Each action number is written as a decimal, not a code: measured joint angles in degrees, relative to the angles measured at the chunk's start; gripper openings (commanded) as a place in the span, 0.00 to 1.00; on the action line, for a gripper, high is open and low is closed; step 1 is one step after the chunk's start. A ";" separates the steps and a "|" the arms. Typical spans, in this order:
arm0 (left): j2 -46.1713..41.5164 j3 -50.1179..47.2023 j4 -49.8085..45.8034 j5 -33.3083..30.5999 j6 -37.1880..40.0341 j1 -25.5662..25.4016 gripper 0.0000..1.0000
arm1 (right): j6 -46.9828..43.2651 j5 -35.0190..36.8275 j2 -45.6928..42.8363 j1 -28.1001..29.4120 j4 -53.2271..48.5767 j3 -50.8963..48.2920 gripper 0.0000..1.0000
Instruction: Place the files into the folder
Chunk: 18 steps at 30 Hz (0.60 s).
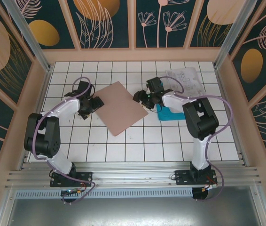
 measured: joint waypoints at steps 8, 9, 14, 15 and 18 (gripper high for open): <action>3.26 -2.16 8.37 4.72 -2.43 0.04 0.82 | 1.14 0.37 4.83 -0.02 -0.55 4.61 0.59; 3.93 -2.25 9.44 5.35 -2.60 0.04 0.81 | 1.27 0.37 5.07 -0.07 -0.70 4.61 0.59; 6.10 -2.32 12.79 7.32 -3.06 0.04 0.79 | 1.79 0.33 5.46 -0.15 -1.20 4.39 0.59; 6.27 -2.32 13.27 7.72 -3.06 0.04 0.79 | 2.14 0.31 5.46 -0.17 -1.20 4.17 0.59; 6.75 -2.16 14.05 8.20 -3.06 0.04 0.78 | 2.58 0.13 5.40 -0.22 -0.35 3.30 0.59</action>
